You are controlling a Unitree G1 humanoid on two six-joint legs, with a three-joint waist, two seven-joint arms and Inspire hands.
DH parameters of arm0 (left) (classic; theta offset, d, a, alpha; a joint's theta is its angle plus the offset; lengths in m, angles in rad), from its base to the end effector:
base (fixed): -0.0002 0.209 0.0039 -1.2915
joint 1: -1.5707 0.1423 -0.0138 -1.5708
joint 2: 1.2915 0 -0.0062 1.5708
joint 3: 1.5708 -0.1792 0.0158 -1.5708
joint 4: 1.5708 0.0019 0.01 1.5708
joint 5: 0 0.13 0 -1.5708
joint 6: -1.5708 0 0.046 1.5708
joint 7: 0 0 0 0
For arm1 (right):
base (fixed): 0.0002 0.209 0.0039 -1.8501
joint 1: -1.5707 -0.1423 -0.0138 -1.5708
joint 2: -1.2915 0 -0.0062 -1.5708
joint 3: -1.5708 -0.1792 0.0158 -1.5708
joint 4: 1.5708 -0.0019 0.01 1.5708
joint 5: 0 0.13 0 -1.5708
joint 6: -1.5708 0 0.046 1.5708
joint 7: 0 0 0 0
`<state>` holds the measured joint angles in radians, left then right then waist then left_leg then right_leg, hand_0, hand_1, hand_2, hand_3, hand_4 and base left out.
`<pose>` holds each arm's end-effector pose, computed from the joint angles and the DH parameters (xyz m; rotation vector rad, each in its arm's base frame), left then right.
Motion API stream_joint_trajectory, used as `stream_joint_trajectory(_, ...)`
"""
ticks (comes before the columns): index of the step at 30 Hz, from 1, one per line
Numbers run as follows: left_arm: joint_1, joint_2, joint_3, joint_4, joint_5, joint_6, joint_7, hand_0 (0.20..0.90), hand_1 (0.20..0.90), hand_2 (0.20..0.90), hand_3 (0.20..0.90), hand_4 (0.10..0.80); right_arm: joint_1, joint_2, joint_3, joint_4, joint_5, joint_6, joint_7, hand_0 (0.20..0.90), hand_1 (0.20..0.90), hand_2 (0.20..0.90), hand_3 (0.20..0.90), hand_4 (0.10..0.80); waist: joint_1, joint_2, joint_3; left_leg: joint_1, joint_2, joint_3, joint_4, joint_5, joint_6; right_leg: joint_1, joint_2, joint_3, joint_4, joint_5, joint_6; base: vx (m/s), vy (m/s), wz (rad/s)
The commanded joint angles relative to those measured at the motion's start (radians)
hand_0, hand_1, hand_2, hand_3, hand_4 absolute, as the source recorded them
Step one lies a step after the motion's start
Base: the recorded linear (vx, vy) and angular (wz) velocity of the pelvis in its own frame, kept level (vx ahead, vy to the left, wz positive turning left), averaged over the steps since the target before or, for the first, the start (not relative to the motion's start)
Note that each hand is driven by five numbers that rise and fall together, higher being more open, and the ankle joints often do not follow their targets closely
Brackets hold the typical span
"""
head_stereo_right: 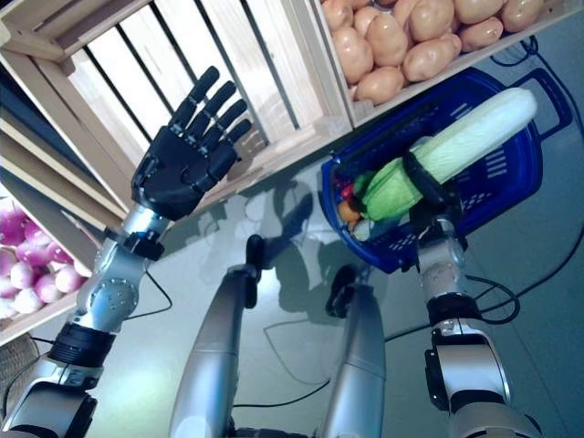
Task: Put vegetables into the basket
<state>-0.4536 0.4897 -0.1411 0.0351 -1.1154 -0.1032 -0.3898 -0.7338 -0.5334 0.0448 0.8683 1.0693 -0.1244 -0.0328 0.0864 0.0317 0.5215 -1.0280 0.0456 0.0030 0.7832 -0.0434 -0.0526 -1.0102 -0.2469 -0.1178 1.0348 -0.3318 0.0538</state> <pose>0.2650 0.1899 0.1576 -0.5309 -0.4721 -0.6716 0.3100 -0.2631 0.1239 0.5665 -0.0967 -0.2754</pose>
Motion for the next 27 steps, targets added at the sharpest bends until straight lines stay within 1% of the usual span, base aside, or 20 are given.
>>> stream_joint_trajectory(1,-0.097,-0.045,0.012,-0.163,-0.060,-0.076,-0.021,0.900,0.900,0.900,0.900,0.800,-0.099,-0.040,0.018,-0.054,-0.086,-0.033,-0.080,0.300,0.300,0.300,0.300,0.400,0.006,0.048,-0.002,0.048,-0.025,-0.006,0.095,-0.180,0.032,0.032,0.030,0.041,-0.021,0.093,-0.005,0.000,0.000,0.00)
stream_joint_trajectory(2,-0.102,-0.047,0.010,-0.163,-0.061,-0.074,-0.014,0.900,0.900,0.900,0.900,0.800,-0.106,-0.032,0.024,-0.054,-0.099,-0.017,-0.102,0.300,0.300,0.300,0.300,0.400,0.006,0.047,-0.002,0.029,-0.025,-0.003,0.091,-0.157,0.037,0.014,0.030,0.037,-0.023,0.112,-0.012,0.079,-0.008,0.01)
stream_joint_trajectory(3,-0.106,-0.057,0.006,-0.162,-0.055,-0.072,-0.008,0.900,0.900,0.900,0.900,0.800,-0.112,-0.021,0.035,-0.050,-0.101,-0.010,-0.120,0.300,0.300,0.300,0.300,0.400,0.008,0.046,-0.002,0.035,-0.028,-0.005,0.096,-0.171,0.034,0.021,0.034,0.042,-0.017,0.098,-0.007,0.000,0.000,0.00)
stream_joint_trajectory(4,-0.107,-0.061,0.004,-0.162,-0.049,-0.073,-0.002,0.900,0.900,0.900,0.900,0.800,-0.120,-0.017,0.043,-0.048,-0.094,-0.012,-0.132,0.900,0.900,0.900,0.900,0.800,0.009,0.046,-0.002,0.033,-0.028,-0.005,0.101,-0.176,0.034,0.019,0.034,0.043,-0.013,0.094,-0.007,0.000,0.000,0.00)
stream_joint_trajectory(5,-0.110,-0.063,0.003,-0.163,-0.037,-0.079,0.005,0.900,0.900,0.900,0.900,0.800,-0.130,-0.011,0.047,-0.048,-0.075,-0.016,-0.155,0.900,0.900,0.900,0.900,0.800,0.010,0.047,-0.002,0.010,-0.029,-0.002,0.104,-0.154,0.039,-0.002,0.034,0.038,-0.012,0.112,-0.016,-0.065,0.008,0.02)
stream_joint_trajectory(6,-0.111,-0.065,0.003,-0.159,-0.038,-0.089,-0.001,0.900,0.900,0.900,0.900,0.800,-0.135,0.001,0.043,-0.044,-0.075,-0.019,-0.168,0.900,0.900,0.900,0.900,0.800,0.011,0.049,-0.002,0.010,-0.032,-0.003,0.108,-0.157,0.041,-0.005,0.037,0.038,-0.005,0.110,-0.017,0.000,0.000,0.00)
stream_joint_trajectory(7,-0.109,-0.066,0.002,-0.157,-0.040,-0.090,-0.002,0.900,0.900,0.900,0.900,0.800,-0.137,0.004,0.044,-0.042,-0.079,-0.017,-0.171,0.900,0.900,0.900,0.900,0.800,0.012,0.048,-0.002,0.025,-0.035,-0.005,0.114,-0.179,0.035,0.010,0.040,0.043,0.001,0.091,-0.009,0.073,0.003,0.03)
stream_joint_trajectory(8,-0.107,-0.068,0.002,-0.157,-0.047,-0.105,-0.003,0.900,0.900,0.900,0.900,0.800,-0.146,0.010,0.046,-0.041,-0.093,-0.014,-0.182,0.900,0.900,0.900,0.900,0.800,0.014,0.049,-0.002,0.020,-0.038,-0.007,0.122,-0.180,0.034,0.005,0.042,0.044,0.008,0.091,-0.009,-0.007,0.012,0.04)
stream_joint_trajectory(9,-0.107,-0.070,0.002,-0.160,-0.053,-0.111,-0.012,0.900,0.900,0.900,0.900,0.800,-0.152,0.013,0.048,-0.043,-0.097,-0.010,-0.199,0.900,0.900,0.900,0.900,0.800,0.015,0.051,-0.002,0.000,-0.038,-0.006,0.125,-0.160,0.038,-0.015,0.040,0.041,0.009,0.109,-0.016,-0.026,0.018,0.04)
stream_joint_trajectory(10,-0.104,-0.072,0.004,-0.163,-0.051,-0.114,-0.015,0.900,0.900,0.900,0.900,0.800,-0.156,0.014,0.048,-0.040,-0.103,-0.008,-0.211,0.900,0.900,0.900,0.900,0.800,0.016,0.052,-0.002,0.008,-0.040,-0.008,0.137,-0.181,0.036,-0.008,0.041,0.045,0.019,0.092,-0.012,-0.026,0.023,0.04)
stream_joint_trajectory(15,-0.106,-0.081,0.002,-0.174,-0.049,-0.132,-0.006,0.900,0.900,0.900,0.900,0.800,-0.174,0.012,0.053,-0.021,-0.127,-0.020,-0.236,0.900,0.900,0.900,0.900,0.800,0.018,0.058,-0.002,-0.006,-0.046,-0.009,0.170,-0.195,0.033,-0.021,0.045,0.051,0.045,0.083,-0.014,-0.003,0.007,0.01)
stream_joint_trajectory(16,-0.109,-0.084,0.002,-0.178,-0.053,-0.145,-0.018,0.900,0.900,0.900,0.900,0.800,-0.178,0.012,0.053,-0.019,-0.127,-0.024,-0.239,0.900,0.900,0.900,0.900,0.800,0.018,0.059,-0.002,-0.026,-0.044,-0.007,0.173,-0.176,0.038,-0.040,0.043,0.046,0.044,0.101,-0.022,0.000,0.000,0.00)
stream_joint_trajectory(17,-0.108,-0.086,0.000,-0.179,-0.047,-0.146,-0.023,0.900,0.900,0.900,0.900,0.800,-0.178,0.015,0.053,-0.016,-0.135,-0.022,-0.240,0.900,0.900,0.900,0.900,0.800,0.019,0.058,-0.002,-0.010,-0.046,-0.009,0.180,-0.199,0.034,-0.026,0.046,0.052,0.050,0.082,-0.015,0.000,0.000,0.00)
stream_joint_trajectory(19,-0.115,-0.089,-0.003,-0.182,-0.035,-0.151,-0.033,0.900,0.900,0.900,0.900,0.800,-0.181,0.012,0.064,-0.006,-0.146,-0.020,-0.243,0.900,0.900,0.900,0.900,0.800,0.017,0.055,-0.002,-0.004,-0.042,-0.006,0.178,-0.202,0.039,-0.023,0.048,0.052,0.048,0.084,-0.017,0.000,0.019,-0.02)
stream_joint_trajectory(20,-0.118,-0.090,-0.004,-0.187,-0.039,-0.150,-0.047,0.900,0.900,0.900,0.900,0.800,-0.178,0.013,0.066,-0.008,-0.149,-0.023,-0.249,0.900,0.900,0.900,0.900,0.800,0.017,0.055,-0.002,-0.016,-0.042,-0.003,0.173,-0.180,0.042,-0.034,0.047,0.047,0.042,0.103,-0.025,0.000,0.000,0.00)
stream_joint_trajectory(21,-0.117,-0.091,-0.004,-0.187,-0.045,-0.146,-0.057,0.900,0.900,0.900,0.900,0.800,-0.171,0.015,0.066,-0.008,-0.165,-0.024,-0.260,0.900,0.900,0.900,0.900,0.800,0.016,0.053,-0.002,0.003,-0.044,-0.005,0.176,-0.197,0.037,-0.016,0.050,0.051,0.044,0.088,-0.020,-0.048,0.017,-0.02)
stream_joint_trajectory(22,-0.118,-0.090,-0.002,-0.181,-0.045,-0.148,-0.062,0.900,0.900,0.900,0.900,0.800,-0.168,0.015,0.068,-0.008,-0.195,-0.023,-0.274,0.900,0.900,0.900,0.900,0.800,0.014,0.053,-0.002,0.000,-0.043,-0.001,0.168,-0.178,0.039,-0.018,0.051,0.045,0.031,0.108,-0.024,0.000,0.000,0.00)
stream_joint_trajectory(27,-0.117,-0.081,-0.021,-0.176,-0.043,-0.146,-0.075,0.900,0.900,0.900,0.900,0.800,-0.162,0.019,0.087,-0.013,-0.259,-0.046,-0.333,0.900,0.900,0.900,0.900,0.800,0.011,0.048,-0.002,0.045,-0.030,0.005,0.138,-0.165,0.036,0.026,0.057,0.044,-0.009,0.127,-0.022,-0.008,0.004,-0.01)
